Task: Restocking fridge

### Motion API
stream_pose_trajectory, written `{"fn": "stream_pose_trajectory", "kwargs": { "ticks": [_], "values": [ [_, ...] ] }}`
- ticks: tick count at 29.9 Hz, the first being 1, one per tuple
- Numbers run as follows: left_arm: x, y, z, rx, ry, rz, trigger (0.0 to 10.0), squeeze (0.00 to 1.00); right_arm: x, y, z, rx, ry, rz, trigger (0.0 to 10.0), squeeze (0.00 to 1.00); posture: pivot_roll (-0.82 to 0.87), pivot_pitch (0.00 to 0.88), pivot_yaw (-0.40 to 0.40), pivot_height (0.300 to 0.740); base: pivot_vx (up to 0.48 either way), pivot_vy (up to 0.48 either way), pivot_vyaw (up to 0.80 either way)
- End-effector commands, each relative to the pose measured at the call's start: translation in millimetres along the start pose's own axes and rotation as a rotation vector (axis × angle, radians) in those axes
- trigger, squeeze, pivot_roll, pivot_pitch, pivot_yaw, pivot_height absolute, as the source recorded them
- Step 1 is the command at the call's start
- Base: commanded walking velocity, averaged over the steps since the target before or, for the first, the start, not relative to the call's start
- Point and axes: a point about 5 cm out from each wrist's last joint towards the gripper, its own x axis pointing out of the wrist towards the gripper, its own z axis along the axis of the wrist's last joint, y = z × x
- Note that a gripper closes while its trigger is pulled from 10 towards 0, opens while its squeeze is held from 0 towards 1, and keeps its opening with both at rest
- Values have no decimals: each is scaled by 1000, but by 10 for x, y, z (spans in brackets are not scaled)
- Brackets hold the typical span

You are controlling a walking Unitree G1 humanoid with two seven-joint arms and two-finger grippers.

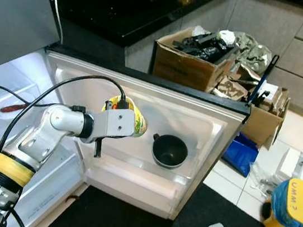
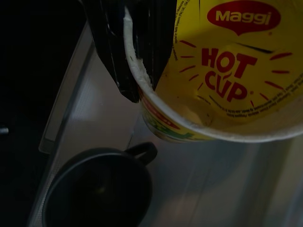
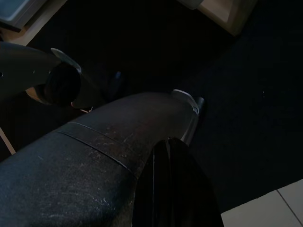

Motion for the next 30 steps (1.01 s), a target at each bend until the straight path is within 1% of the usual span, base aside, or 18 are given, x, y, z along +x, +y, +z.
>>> {"fn": "stream_pose_trajectory", "kwargs": {
  "ticks": [1,2,3,4,5,6,7,9,10,13,15,19,23,27,28,30],
  "values": [
    [95,-21,41,28,-5,-15,10000,0,-9,-5,-17,11,-3,-3,10000,0,-69,56,-21,740,0,0,0],
    [179,-58,57,60,6,-38,10000,0,-7,-2,-15,10,-4,-2,10000,0,-69,56,-21,740,0,0,0],
    [179,-58,57,60,6,-38,10000,0,-7,-2,-15,10,-4,-2,10000,0,-69,56,-21,740,0,0,0],
    [232,-89,58,83,18,-54,10000,0,-6,0,-15,10,-4,-1,10000,0,-70,57,-20,740,0,0,0],
    [232,-89,58,83,18,-54,10000,0,-6,0,-15,10,-4,-1,10000,0,-70,57,-20,740,0,0,0],
    [294,-125,68,100,25,-70,10000,0,-5,1,-16,10,-4,-1,10000,0,-71,59,-17,740,0,0,0],
    [294,-125,68,100,25,-70,10000,0,-5,1,-16,10,-4,-1,10000,0,-71,59,-17,740,0,0,0],
    [387,-190,65,144,50,-102,10000,0,-4,5,-18,12,-5,0,10000,0,-74,58,-17,740,0,0,0],
    [387,-190,65,144,50,-102,10000,0,-4,5,-18,12,-5,0,10000,0,-74,58,-17,740,0,0,0],
    [439,-222,13,196,104,-118,10000,0,-2,10,-21,14,-6,1,10000,0,-74,59,-17,740,0,0,0],
    [439,-221,3,202,113,-120,10000,0,-2,11,-22,14,-6,1,10000,0,-72,58,-16,740,0,0,0],
    [429,-174,-46,222,149,-99,10000,0,-1,12,-22,13,-5,1,10000,0,-72,55,-15,740,0,0,0],
    [438,-159,-63,228,159,-91,10000,0,-1,12,-20,12,-6,1,10000,0,-72,55,-15,740,0,0,0],
    [517,-204,-62,250,159,-104,10000,0,1,13,-15,10,-8,1,10000,0,-73,52,-13,740,0,0,0],
    [551,-230,-46,259,153,-118,10000,82,1,12,-13,9,-9,1,10000,0,-73,52,-13,740,0,0,0],
    [602,-260,-18,275,141,-131,10000,604,1,10,-10,8,-10,0,10000,0,-73,54,-14,740,0,0,0]
  ]
}}
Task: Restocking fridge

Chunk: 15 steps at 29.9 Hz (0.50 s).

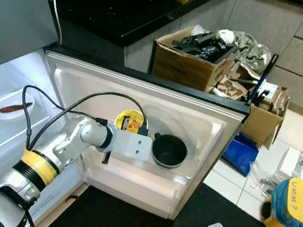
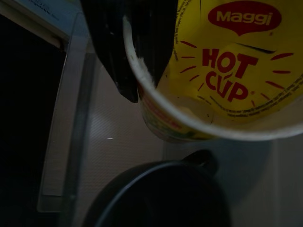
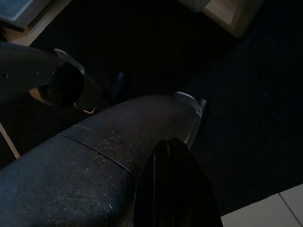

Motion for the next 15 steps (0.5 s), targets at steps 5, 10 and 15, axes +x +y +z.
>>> {"fn": "stream_pose_trajectory", "kwargs": {
  "ticks": [5,10,15],
  "values": [
    [134,-27,155,50,-58,-17,10000,1000,-9,-6,-19,11,-6,-7,10000,0,-76,55,-14,740,0,0,0],
    [135,6,173,60,-68,6,10000,1000,-9,-5,-20,12,-6,-7,10000,0,-76,56,-14,740,0,0,0],
    [27,150,197,64,-95,84,10000,1000,-9,-4,-20,13,-7,-7,10000,0,-77,57,-15,740,0,0,0]
  ]
}}
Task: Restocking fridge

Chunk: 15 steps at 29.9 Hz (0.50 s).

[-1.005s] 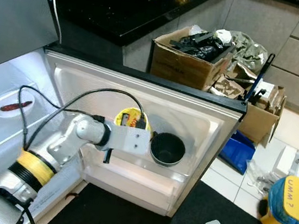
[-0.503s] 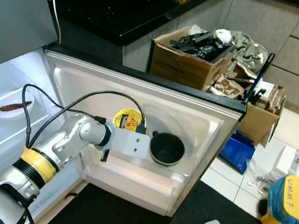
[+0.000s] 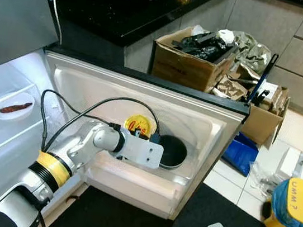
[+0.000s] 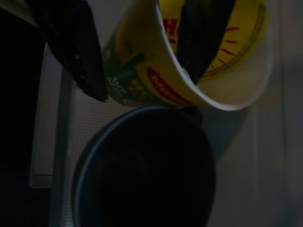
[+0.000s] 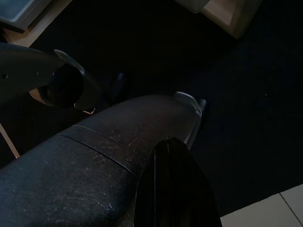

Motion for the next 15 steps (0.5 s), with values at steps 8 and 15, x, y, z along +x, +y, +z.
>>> {"fn": "stream_pose_trajectory", "kwargs": {
  "ticks": [8,15],
  "values": [
    [-468,376,101,-2,-87,124,10000,0,-11,-8,-19,13,-7,-7,10000,0,-75,55,-16,740,0,0,0],
    [-810,349,197,-62,-209,67,10000,0,-11,-8,-17,16,-8,-7,10000,0,-75,53,-15,740,0,0,0]
  ]
}}
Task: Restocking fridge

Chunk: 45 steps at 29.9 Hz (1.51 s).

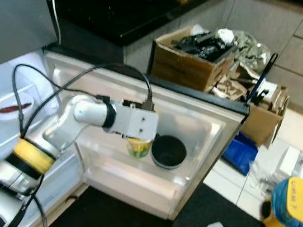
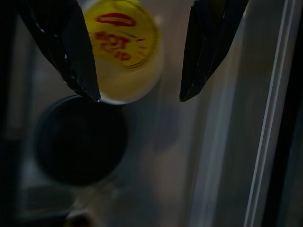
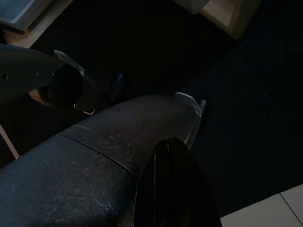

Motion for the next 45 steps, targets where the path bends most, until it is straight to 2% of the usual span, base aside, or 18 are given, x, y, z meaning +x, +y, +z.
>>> {"fn": "stream_pose_trajectory", "kwargs": {
  "ticks": [1,10,12,14,15,18,20,21,26,28,30,34,36,37,38,40,42,45],
  "values": [
    [-127,-19,-15,-22,0,-25,10000,0,-14,-10,-28,17,-4,-7,10000,0,-75,53,-15,740,0,0,0],
    [-551,-109,109,-195,-239,-47,10000,0,-16,-13,-32,20,-2,-8,10000,0,-76,52,-15,740,0,0,0],
    [-769,-141,139,-342,-474,-4,10000,0,-18,-14,-36,23,-2,-9,10000,0,-71,52,-14,740,0,0,0],
    [-769,-141,139,-342,-474,-4,10000,0,-18,-14,-36,23,-2,-9,10000,0,-71,52,-14,740,0,0,0],
    [-971,-247,-11,-532,-707,92,10000,0,-18,-9,-47,27,1,-8,10000,0,-60,53,-15,740,0,0,0],
    [-1018,-317,-106,-610,-774,139,10000,0,-17,-5,-54,28,3,-8,10000,0,-58,53,-15,740,0,0,0],
    [-1051,-386,-279,-711,-842,212,10000,0,-14,2,-61,29,6,-8,10000,0,-58,53,-15,740,0,0,0],
    [-1011,-526,-515,-852,-882,295,10000,0,-12,8,-68,32,7,-8,10000,0,-63,51,-10,740,0,0,0],
    [-909,-798,-829,-1067,-922,431,10000,0,-10,15,-79,36,10,-8,10000,0,-61,52,-12,740,0,0,0],
    [-855,-924,-943,-1156,-919,501,10000,0,-11,17,-85,36,12,-8,10000,0,-57,54,-15,740,0,0,0],
    [-745,-1283,-1263,-1398,-827,748,10000,0,-16,16,-104,35,21,-10,10000,0,-57,52,-16,740,0,0,0],
    [-695,-1444,-1374,-1500,-763,833,10000,0,-19,13,-110,34,24,-13,10000,0,-57,52,-16,740,0,0,0],
    [-622,-1779,-1555,-1692,-597,1001,10000,0,-28,-2,-129,27,34,-30,10000,0,-57,49,-22,740,0,0,0],
    [-622,-1779,-1555,-1692,-597,1001,10000,0,-28,-2,-129,27,34,-30,10000,0,-57,49,-22,740,0,0,0],
    [-581,-1978,-1645,-1798,-429,1090,10000,0,-34,-8,-151,23,45,-41,10000,0,-55,48,-24,740,0,0,0],
    [-559,-2134,-1702,-1872,-297,1156,10000,0,-39,-11,-174,21,55,-52,10000,0,-55,48,-24,740,0,0,0],
    [-559,-2134,-1702,-1872,-297,1156,10000,0,-39,-11,-174,21,55,-52,10000,0,-55,48,-24,740,0,0,0],
    [-514,-2500,-1763,-1987,60,1254,10000,0,-55,-14,-267,13,97,-99,10000,0,-54,37,-22,740,0,0,0]
  ]
}}
